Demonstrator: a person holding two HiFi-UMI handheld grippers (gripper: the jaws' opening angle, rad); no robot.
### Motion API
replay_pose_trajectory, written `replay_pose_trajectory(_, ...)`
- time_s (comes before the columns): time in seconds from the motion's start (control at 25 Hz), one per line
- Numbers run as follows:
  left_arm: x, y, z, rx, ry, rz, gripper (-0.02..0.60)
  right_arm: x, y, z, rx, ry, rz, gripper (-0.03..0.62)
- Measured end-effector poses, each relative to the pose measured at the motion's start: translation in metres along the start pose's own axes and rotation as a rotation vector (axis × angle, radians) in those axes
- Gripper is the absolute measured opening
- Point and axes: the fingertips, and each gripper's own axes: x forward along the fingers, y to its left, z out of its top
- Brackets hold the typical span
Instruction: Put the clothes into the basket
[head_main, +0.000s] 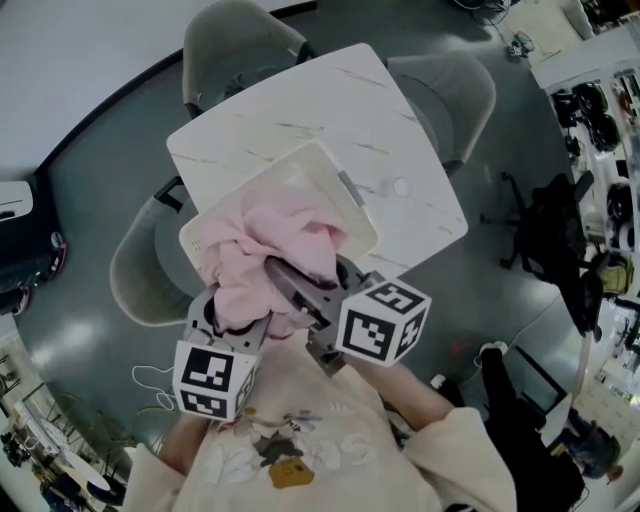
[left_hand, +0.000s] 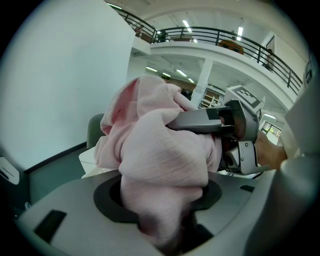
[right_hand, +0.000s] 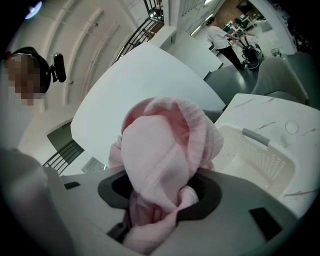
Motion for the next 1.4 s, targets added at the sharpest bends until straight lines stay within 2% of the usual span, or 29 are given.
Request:
replay_pose_trajectory(0.24, 0.000, 0.001, 0.016, -0.006, -0.027, 0.011, 0.241, 0.001, 0.005, 0.015, -0.032, -0.007, 0.017, 0.210)
replay_pose_trajectory(0.56, 0.017, 0.010, 0.013, -0.038, -0.023, 0.021, 0.241, 0.012, -0.011, 0.016, -0.022, 0.024, -0.005, 0.210)
replay_pose_trajectory(0.88, 0.048, 0.022, -0.002, -0.071, 0.003, -0.003, 0.241, 0.028, -0.045, 0.009, 0.001, 0.050, -0.068, 0.210)
replay_pose_trajectory(1.4, 0.093, 0.033, -0.024, -0.063, 0.056, -0.025, 0.242, 0.041, -0.096, -0.004, 0.070, 0.046, -0.151, 0.210)
